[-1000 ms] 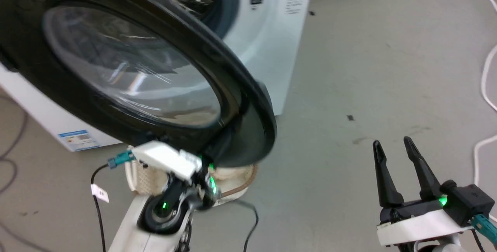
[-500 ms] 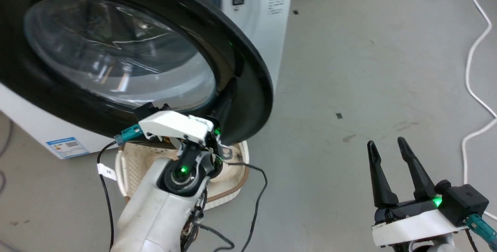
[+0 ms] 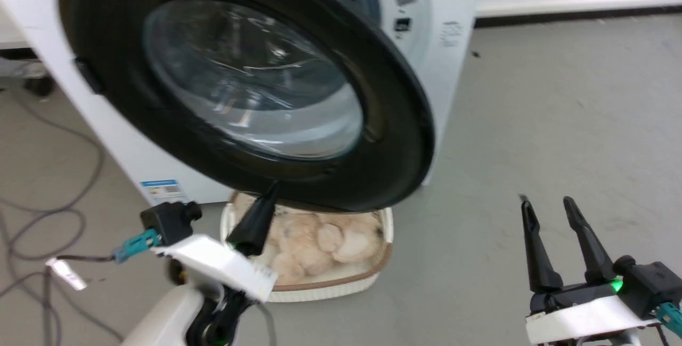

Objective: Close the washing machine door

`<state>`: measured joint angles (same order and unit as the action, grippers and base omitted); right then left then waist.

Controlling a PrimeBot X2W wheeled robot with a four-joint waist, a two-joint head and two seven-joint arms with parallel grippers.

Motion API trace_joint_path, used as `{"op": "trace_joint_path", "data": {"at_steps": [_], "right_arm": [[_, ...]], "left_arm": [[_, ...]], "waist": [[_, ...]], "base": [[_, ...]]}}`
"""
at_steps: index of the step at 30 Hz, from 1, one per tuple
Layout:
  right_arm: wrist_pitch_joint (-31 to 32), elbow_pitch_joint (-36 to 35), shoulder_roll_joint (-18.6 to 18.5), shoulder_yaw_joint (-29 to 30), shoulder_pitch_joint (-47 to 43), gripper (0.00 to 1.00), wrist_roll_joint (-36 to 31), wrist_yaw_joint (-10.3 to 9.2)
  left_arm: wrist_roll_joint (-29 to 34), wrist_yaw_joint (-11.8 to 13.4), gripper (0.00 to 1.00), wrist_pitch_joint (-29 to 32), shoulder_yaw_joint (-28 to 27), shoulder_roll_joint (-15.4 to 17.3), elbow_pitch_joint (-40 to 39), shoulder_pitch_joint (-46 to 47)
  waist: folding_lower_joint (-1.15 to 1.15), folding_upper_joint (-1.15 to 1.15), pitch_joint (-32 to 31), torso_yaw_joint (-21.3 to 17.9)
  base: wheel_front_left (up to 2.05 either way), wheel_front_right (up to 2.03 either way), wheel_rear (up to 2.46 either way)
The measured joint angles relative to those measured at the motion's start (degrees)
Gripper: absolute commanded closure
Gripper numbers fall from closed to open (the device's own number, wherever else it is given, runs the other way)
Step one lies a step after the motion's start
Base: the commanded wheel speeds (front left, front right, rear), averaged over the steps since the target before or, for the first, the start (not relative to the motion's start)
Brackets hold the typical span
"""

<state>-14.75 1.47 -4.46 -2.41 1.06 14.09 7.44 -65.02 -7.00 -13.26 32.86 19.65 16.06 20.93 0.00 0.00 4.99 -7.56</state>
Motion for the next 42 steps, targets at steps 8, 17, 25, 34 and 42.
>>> {"op": "trace_joint_path", "data": {"at_steps": [8, 17, 25, 34, 42], "right_arm": [[0.0, -0.7, -0.8, 0.1, -0.9, 0.00, 0.0, 0.00], [0.0, -0.4, -1.5, -1.5, -1.4, 0.00, 0.3, 0.00], [0.0, 0.0, -2.0, -2.3, -1.5, 0.00, 0.6, 0.00], [0.0, 0.0, -6.7, -10.1, -1.0, 1.00, 2.7, 0.00], [0.1, 2.0, -14.2, -16.2, 7.7, 1.00, 5.7, 0.00]], "left_arm": [[27.0, 7.0, 0.00, -1.5, -14.7, -0.2, -11.9, -7.9], [43.6, 7.7, 0.00, -1.5, -21.3, -6.6, -16.6, -18.6], [50.9, 7.8, 0.00, -1.5, -22.3, -8.9, -15.7, -22.1], [53.4, 7.2, 0.00, -1.5, -23.9, -12.5, -15.6, -22.2], [54.5, 5.8, 0.00, -1.5, -24.6, -14.5, -15.6, -20.7]], "waist": [[0.00, 0.00, -2.1, 5.1], [0.00, 0.00, -2.9, 8.2], [0.00, 0.00, -2.7, 9.0], [0.00, 0.00, -0.6, 11.4], [0.00, 0.00, 3.3, 14.5]], "base": [[0.00, 0.00, 0.00], [0.00, 0.00, 0.00], [0.00, 0.00, 0.00], [0.00, 0.00, 0.00], [0.00, 0.00, 0.00]]}}
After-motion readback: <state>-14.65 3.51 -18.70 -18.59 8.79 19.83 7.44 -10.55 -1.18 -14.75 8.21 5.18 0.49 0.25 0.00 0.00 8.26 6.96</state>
